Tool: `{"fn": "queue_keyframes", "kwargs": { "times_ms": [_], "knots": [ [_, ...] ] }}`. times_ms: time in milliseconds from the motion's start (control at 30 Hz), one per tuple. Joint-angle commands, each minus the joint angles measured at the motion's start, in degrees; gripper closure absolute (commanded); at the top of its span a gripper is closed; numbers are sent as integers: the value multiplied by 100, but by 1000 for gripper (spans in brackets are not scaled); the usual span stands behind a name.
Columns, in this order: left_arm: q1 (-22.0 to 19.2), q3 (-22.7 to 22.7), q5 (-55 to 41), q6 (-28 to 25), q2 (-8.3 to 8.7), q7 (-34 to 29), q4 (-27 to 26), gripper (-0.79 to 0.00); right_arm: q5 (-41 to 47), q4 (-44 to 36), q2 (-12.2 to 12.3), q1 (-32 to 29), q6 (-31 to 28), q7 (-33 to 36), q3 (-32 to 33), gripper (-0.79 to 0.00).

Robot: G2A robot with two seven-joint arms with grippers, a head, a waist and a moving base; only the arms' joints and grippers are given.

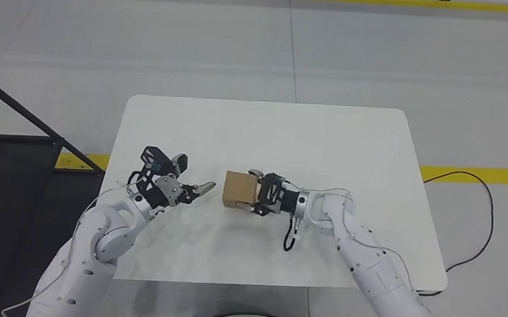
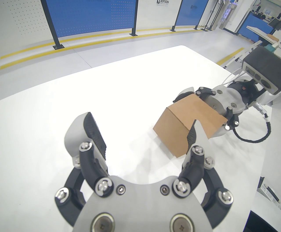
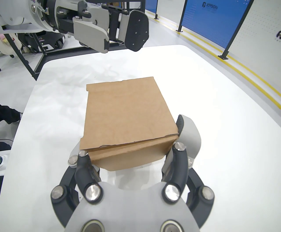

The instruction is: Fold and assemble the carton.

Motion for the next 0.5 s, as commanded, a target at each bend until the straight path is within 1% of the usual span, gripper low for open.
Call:
{"fn": "queue_keyframes", "kwargs": {
  "times_ms": [0, 100, 167, 267, 333, 400, 433, 467],
  "knots": [
    [0, 0, 0, 0, 0, 0, 0, -785, 44, -189, 69, -113, 10, 57, 211, -379],
    [0, 0, 0, 0, 0, 0, 0, -785, 166, -471, 163, -277, -3, 178, 523, -382],
    [0, 0, 0, 0, 0, 0, 0, -785, 262, -683, 216, -375, -13, 276, 710, -369],
    [0, 0, 0, 0, 0, 0, 0, -785, 444, -976, 284, -481, -97, 412, 958, -329],
    [0, 0, 0, 0, 0, 0, 0, -785, 570, -1162, 321, -548, -151, 493, 1094, -280],
    [0, 0, 0, 0, 0, 0, 0, -785, 696, -1328, 354, -606, -195, 575, 1216, -182],
    [0, 0, 0, 0, 0, 0, 0, -785, 741, -1404, 368, -637, -214, 638, 1259, -145],
    [0, 0, 0, 0, 0, 0, 0, -785, 765, -1484, 382, -663, -192, 721, 1303, -132]
  ]
}}
